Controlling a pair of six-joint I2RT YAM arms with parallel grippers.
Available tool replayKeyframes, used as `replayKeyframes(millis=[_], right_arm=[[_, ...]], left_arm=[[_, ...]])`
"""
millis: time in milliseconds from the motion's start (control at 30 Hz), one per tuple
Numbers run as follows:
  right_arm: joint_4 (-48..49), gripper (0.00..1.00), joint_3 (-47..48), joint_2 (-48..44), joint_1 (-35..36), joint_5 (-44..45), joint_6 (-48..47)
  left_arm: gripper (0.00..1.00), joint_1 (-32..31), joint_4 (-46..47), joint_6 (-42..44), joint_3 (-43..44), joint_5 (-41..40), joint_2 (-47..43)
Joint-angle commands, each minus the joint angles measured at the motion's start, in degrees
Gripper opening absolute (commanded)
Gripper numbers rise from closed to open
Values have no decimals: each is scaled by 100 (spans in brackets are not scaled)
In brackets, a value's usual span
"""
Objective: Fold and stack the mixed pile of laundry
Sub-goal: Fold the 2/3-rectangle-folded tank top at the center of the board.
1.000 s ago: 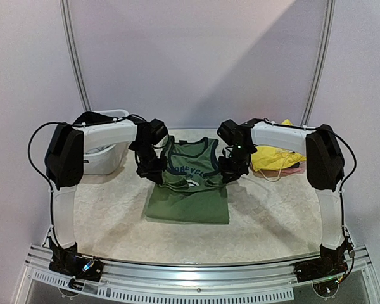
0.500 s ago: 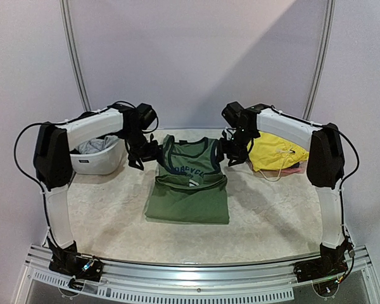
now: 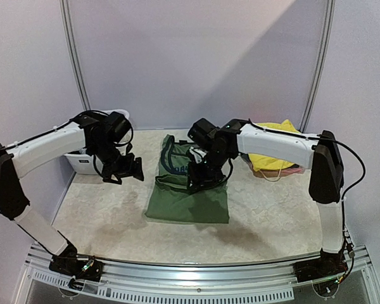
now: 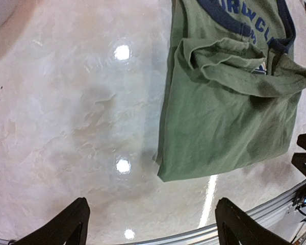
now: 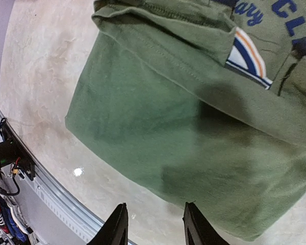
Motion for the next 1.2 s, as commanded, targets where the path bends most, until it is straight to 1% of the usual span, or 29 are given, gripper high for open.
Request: replayKeyframes(millis=[0, 167, 433, 733, 967, 1167], right_arm=[[287, 36, -23, 448, 37, 34, 291], [514, 34, -13, 714, 39, 159, 489], [712, 27, 89, 1151, 41, 295, 501], [747, 23, 234, 1452, -113, 499, 446], [762, 23, 426, 1525, -357, 526, 375], [780, 23, 804, 1754, -533, 701, 283]], left_arm=[[87, -85, 14, -231, -526, -202, -879], [87, -85, -162, -414, -942, -282, -1475], [86, -94, -465, -532, -1182, -362, -2064], [85, -115, -563, -589, -1184, -350, -2263], [84, -180, -703, -591, -1153, -371, -2296], [84, -224, -800, -613, -1119, -359, -2323]])
